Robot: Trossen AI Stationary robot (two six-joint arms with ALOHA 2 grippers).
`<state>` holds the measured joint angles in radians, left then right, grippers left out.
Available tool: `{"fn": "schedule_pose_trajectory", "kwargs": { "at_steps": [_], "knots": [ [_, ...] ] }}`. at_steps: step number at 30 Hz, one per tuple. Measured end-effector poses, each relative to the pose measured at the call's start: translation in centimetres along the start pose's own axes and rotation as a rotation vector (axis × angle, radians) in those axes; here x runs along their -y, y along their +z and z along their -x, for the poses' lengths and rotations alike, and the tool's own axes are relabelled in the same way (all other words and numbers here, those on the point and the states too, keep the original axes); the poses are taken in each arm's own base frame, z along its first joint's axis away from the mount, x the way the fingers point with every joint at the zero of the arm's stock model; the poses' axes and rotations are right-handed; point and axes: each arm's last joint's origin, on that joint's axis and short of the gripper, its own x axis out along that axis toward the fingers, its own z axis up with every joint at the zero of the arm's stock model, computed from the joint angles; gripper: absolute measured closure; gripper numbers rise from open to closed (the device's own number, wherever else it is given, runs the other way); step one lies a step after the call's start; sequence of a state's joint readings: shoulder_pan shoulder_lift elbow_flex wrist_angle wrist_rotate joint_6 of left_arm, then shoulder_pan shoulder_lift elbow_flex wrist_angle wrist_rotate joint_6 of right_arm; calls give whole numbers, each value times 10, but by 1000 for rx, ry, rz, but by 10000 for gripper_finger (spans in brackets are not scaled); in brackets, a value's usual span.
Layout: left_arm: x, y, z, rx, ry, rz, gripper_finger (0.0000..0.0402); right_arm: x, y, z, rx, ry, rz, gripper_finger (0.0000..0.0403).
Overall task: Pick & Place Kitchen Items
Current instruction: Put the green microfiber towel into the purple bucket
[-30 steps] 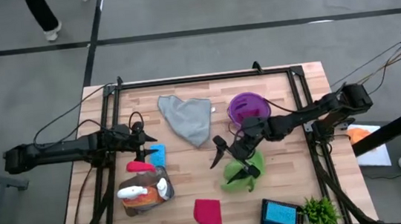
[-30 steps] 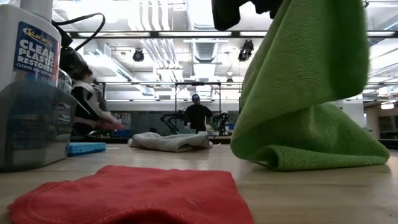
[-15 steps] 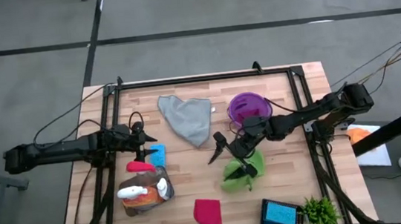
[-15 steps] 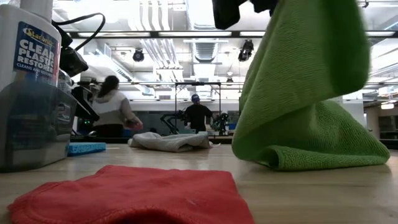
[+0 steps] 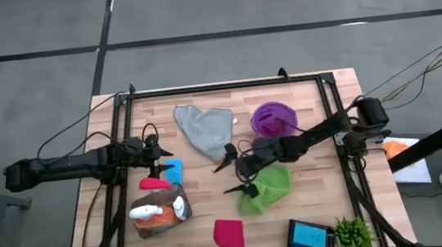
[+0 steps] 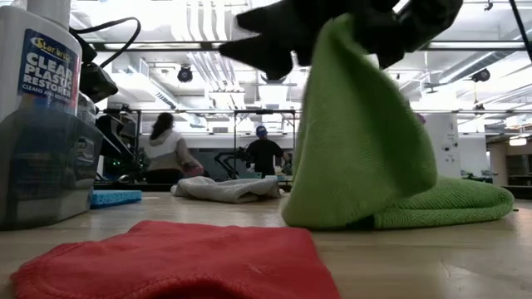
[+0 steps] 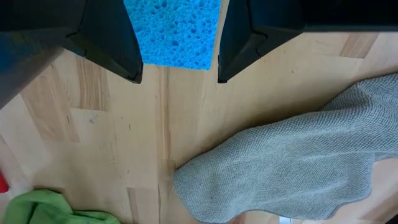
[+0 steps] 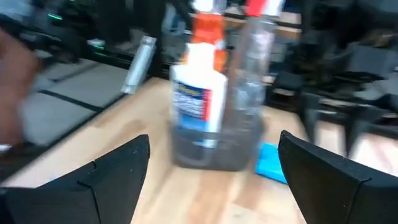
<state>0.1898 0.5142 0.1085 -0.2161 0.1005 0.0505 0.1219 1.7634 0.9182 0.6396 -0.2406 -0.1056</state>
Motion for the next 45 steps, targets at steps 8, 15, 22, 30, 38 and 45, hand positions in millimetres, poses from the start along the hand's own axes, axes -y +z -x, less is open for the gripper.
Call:
{"fn": "schedule_pose_trajectory", "kwargs": {
  "at_steps": [8,15,22,30,38,45],
  "knots": [
    [0,0,0,-3,0,1,187,7,-4,-18,-33,-110,68,60],
    [0,-1,0,-13,0,2,187,3,-1,-18,-48,-168,122,108],
    [0,-2,0,-18,-1,2,187,2,-3,-16,-101,-164,129,329],
    [0,-2,0,-18,-1,2,187,2,-6,-15,-126,-159,133,382],
    [0,-2,0,-21,-1,2,187,3,-1,-4,-223,-177,99,382],
    [0,-2,0,-24,-1,3,187,5,-16,7,-523,-143,-120,329]
  ]
}}
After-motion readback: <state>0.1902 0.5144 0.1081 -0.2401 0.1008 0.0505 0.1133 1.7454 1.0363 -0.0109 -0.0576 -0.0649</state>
